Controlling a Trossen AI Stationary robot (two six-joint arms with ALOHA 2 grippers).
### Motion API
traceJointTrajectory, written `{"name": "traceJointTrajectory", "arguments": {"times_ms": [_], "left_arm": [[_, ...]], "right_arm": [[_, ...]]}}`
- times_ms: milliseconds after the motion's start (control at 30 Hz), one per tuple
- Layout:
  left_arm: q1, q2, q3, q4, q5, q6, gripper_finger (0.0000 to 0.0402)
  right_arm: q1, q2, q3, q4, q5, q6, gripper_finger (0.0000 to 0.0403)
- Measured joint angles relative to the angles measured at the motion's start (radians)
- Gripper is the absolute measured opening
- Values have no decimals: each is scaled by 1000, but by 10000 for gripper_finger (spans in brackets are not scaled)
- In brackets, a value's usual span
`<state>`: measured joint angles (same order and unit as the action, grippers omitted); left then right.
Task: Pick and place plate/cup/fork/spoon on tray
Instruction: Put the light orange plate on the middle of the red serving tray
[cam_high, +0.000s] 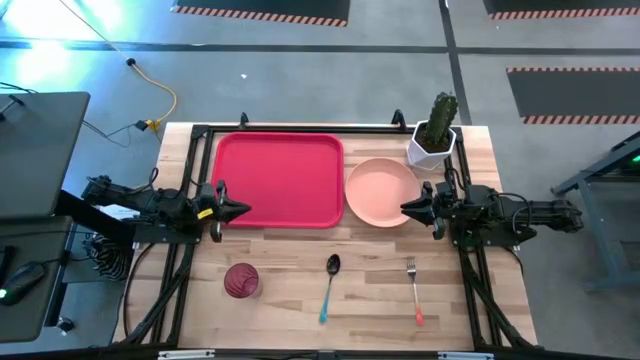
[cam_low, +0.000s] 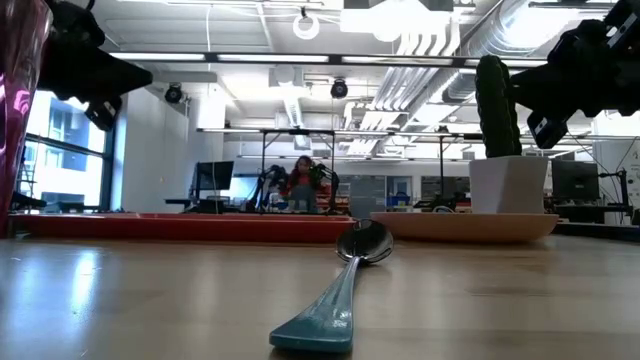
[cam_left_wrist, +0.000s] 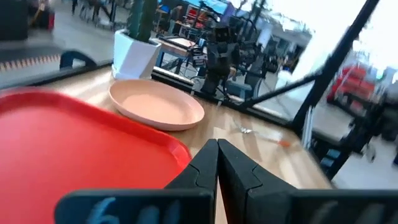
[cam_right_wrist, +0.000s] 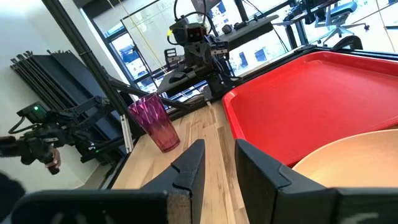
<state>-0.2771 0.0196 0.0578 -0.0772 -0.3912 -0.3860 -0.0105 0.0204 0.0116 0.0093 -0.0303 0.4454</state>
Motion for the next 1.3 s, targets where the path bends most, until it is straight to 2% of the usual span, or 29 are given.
{"name": "traceJointTrajectory", "arguments": {"times_ms": [300,467,633,900,1100,1300], "left_arm": [[0,0,0,4,-128,-436,0],[0,0,0,9,-204,-568,0],[0,0,0,26,-243,-580,0],[0,0,0,24,-252,-580,0],[0,0,0,23,-253,-580,0],[2,0,0,23,-259,-517,0]], "right_arm": [[0,0,0,0,0,3,80],[0,0,0,6,-2,64,80],[0,0,0,10,-3,235,80],[0,0,0,48,53,254,80],[0,0,0,270,93,257,80],[0,0,0,527,166,103,80]]}}
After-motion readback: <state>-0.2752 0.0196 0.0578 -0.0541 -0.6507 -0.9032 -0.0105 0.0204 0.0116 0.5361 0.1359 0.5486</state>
